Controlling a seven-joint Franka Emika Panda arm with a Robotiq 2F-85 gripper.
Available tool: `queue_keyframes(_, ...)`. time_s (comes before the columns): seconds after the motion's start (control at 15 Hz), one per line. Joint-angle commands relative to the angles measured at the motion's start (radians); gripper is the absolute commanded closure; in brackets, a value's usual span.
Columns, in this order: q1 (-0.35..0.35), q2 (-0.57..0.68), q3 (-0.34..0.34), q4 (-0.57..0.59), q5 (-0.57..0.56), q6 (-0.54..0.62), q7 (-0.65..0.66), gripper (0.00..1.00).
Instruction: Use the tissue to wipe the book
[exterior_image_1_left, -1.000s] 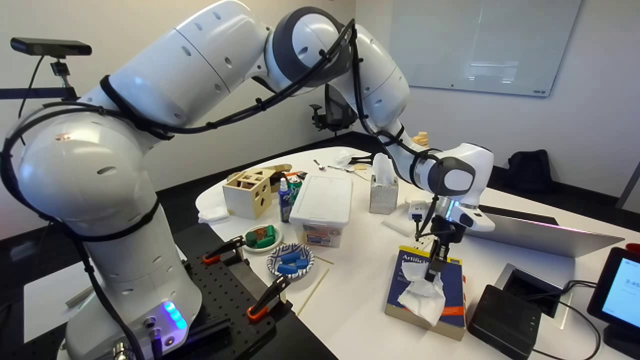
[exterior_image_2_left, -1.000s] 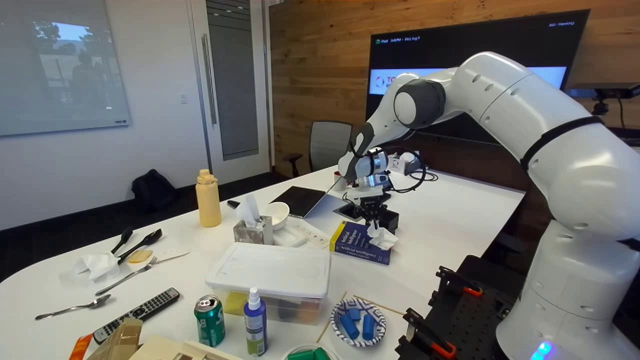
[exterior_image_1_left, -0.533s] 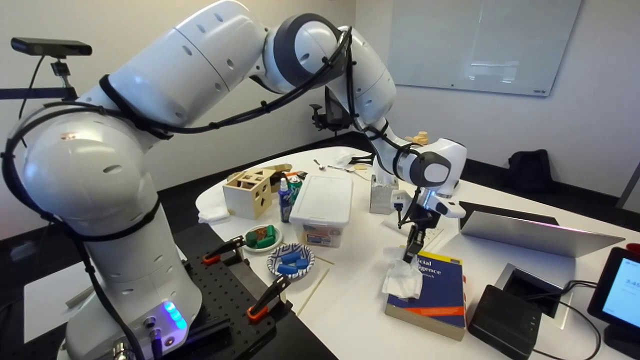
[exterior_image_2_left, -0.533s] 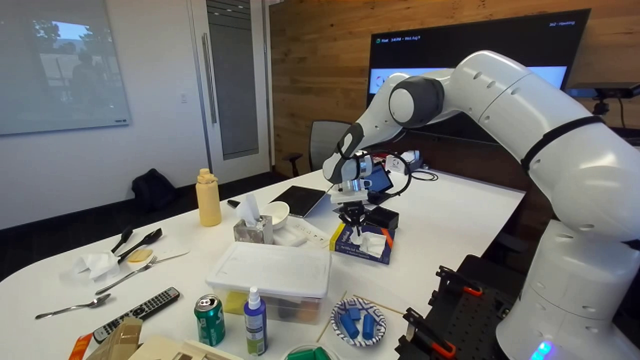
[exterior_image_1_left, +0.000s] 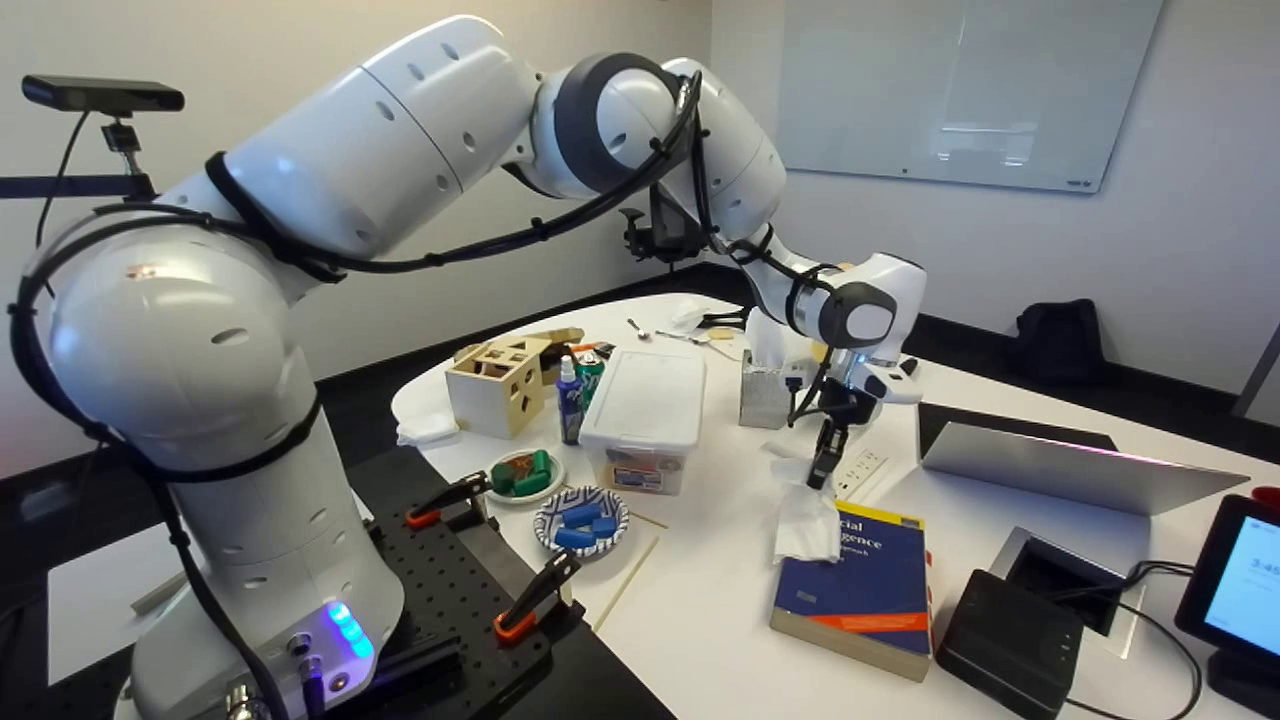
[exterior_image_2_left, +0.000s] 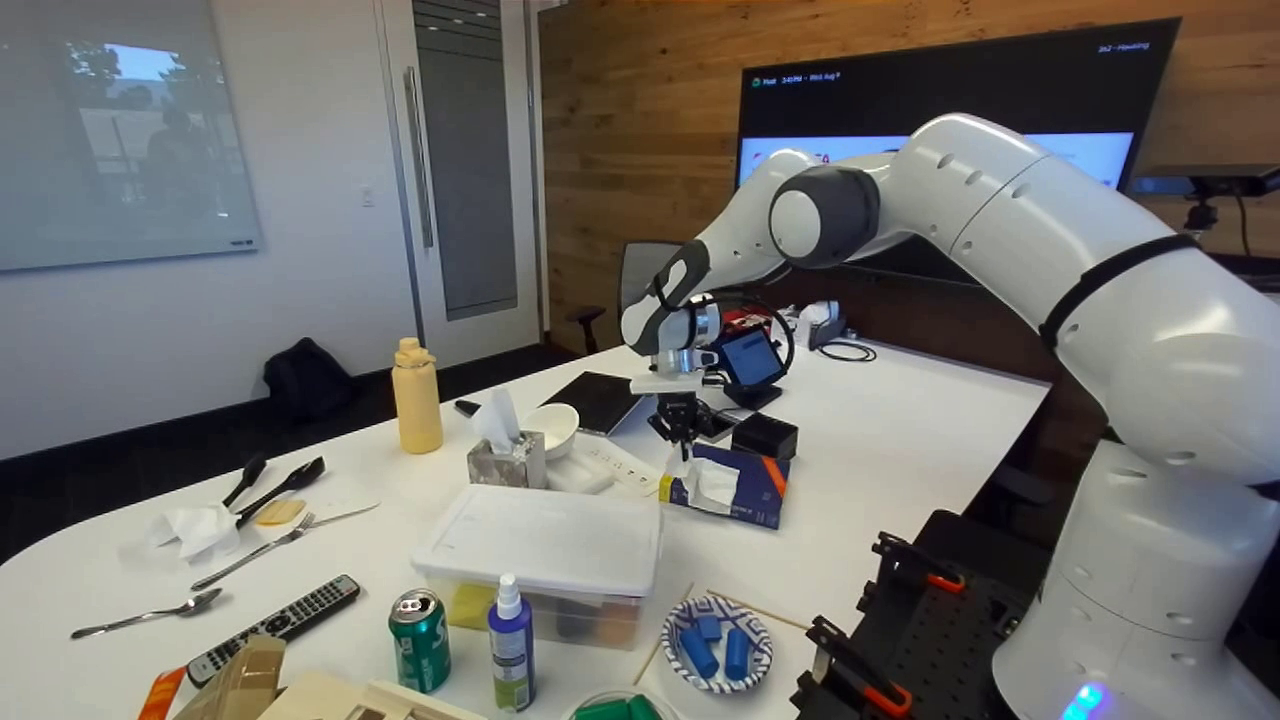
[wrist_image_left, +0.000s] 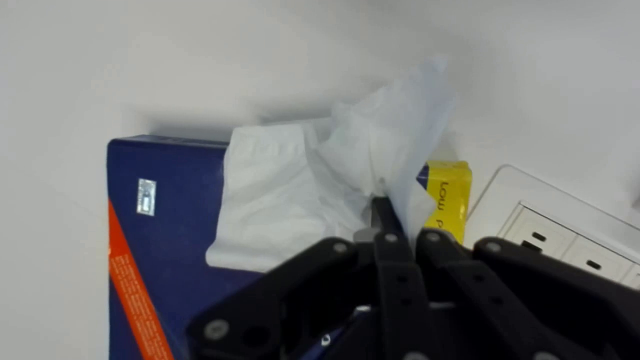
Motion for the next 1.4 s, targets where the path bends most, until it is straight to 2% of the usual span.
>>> queue_keyframes(0.0,-0.018,0.088,-0.006,0.189,0.013,-0.081,0.071,1.0)
queue_keyframes(0.33,-0.068,0.199,-0.034,0.388,-0.021,-0.088,0.117,1.0)
queue_keyframes(0.73,-0.156,0.269,-0.075,0.483,-0.063,-0.096,0.109,1.0)
queue_keyframes(1.07,-0.184,0.187,-0.074,0.335,-0.078,-0.068,-0.035,1.0)
queue_keyframes(1.33,-0.179,0.07,-0.066,0.164,-0.075,-0.061,-0.156,1.0)
